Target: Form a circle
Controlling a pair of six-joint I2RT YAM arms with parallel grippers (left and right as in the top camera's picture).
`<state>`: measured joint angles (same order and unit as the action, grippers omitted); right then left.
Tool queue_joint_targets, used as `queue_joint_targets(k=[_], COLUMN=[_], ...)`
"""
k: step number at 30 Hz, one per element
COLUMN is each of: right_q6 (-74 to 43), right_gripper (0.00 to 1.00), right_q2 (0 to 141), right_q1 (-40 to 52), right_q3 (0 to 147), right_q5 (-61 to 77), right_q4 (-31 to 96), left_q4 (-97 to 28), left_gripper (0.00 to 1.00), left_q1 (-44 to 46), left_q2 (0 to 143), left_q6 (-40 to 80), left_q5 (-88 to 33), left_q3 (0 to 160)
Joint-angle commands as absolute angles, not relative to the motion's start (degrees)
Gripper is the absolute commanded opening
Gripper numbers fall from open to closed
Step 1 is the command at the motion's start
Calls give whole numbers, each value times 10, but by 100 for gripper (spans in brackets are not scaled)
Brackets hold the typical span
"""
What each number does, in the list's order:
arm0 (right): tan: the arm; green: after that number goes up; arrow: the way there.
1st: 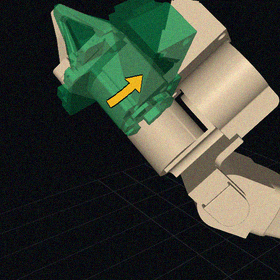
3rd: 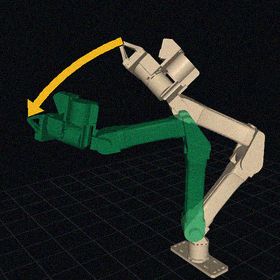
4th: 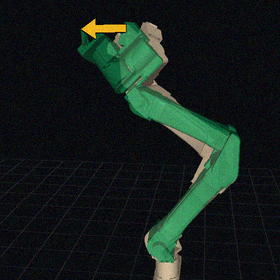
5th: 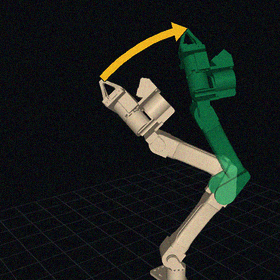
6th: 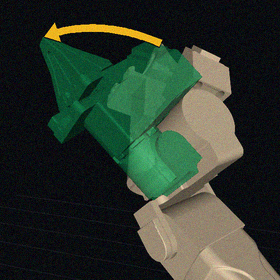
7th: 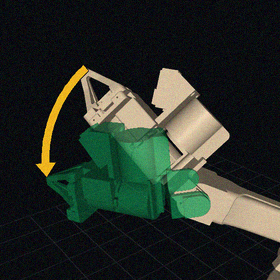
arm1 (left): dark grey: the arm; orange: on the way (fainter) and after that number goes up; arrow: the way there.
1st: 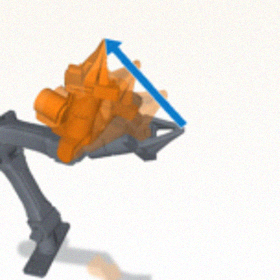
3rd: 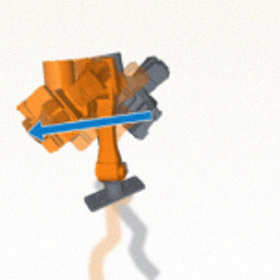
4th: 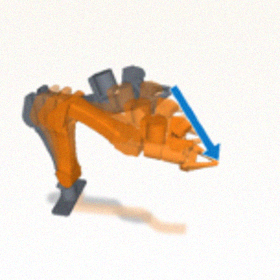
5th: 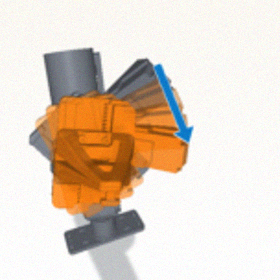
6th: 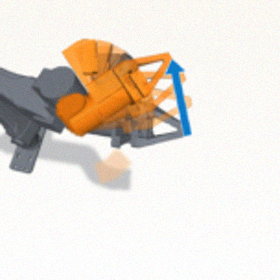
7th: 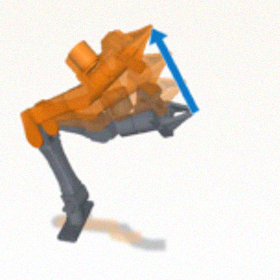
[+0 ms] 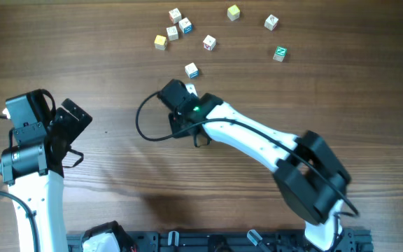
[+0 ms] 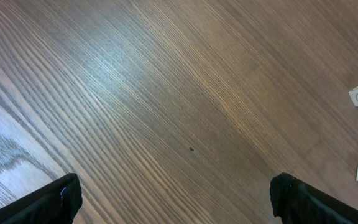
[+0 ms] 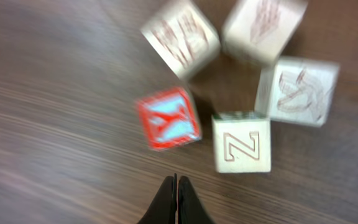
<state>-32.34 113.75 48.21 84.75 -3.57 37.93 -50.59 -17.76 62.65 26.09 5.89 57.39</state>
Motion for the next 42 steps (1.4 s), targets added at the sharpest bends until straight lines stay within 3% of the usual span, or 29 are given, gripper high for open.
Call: queue_joint_targets(k=[1,42], right_q6=[-332,-347], right_gripper=[5,4], right_q2=[1113,1207], right_q1=[480,452], right_q3=[847,847], right_q5=[-77,-85], right_q4=[352,286], left_q4=[-505,-505], left_gripper=[100,100], left_q1=[-181,-181], left_q2=[626,626], left_q6=[266,266], left_q5=[54,54], left_q3=[574,574])
